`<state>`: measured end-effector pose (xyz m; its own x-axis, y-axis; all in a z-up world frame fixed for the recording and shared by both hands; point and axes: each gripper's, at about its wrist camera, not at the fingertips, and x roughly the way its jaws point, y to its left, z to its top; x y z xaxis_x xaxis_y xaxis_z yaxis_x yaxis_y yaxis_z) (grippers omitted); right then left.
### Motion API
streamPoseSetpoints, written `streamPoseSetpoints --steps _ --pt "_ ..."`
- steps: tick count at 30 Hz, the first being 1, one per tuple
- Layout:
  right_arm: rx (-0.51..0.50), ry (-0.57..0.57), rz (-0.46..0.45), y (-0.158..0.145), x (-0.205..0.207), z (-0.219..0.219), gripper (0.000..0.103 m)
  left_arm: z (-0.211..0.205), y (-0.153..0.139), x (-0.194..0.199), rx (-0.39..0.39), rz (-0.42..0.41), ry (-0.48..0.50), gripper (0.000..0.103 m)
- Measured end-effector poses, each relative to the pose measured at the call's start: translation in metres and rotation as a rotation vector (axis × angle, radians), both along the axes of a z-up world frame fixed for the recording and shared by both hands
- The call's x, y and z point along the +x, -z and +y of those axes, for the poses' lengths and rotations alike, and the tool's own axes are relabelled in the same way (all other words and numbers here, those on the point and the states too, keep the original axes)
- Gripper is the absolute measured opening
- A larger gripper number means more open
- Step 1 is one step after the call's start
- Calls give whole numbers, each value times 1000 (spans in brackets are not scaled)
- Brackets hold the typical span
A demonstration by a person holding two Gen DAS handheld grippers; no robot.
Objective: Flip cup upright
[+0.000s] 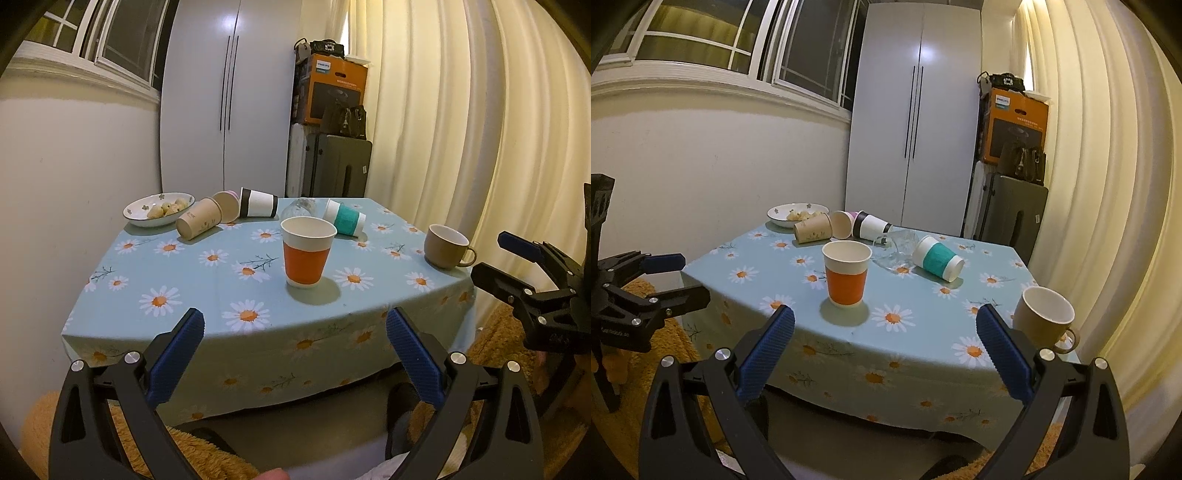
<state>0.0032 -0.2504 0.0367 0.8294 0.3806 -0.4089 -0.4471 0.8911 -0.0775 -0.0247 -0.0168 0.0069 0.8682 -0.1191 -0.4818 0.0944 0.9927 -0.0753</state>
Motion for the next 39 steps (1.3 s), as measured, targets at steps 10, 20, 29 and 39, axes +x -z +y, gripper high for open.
streamPoseSetpoints --steps 10,20,29,39 --pt "-1 10 3 0 1 1 98 3 1 1 -7 8 -17 96" --pt "4 16 12 1 2 -1 98 3 1 1 1 13 -14 96" --pt "3 17 15 2 2 -2 98 3 1 1 1 13 -14 96" --pt "-2 31 20 1 3 -3 98 3 1 2 1 12 -15 96"
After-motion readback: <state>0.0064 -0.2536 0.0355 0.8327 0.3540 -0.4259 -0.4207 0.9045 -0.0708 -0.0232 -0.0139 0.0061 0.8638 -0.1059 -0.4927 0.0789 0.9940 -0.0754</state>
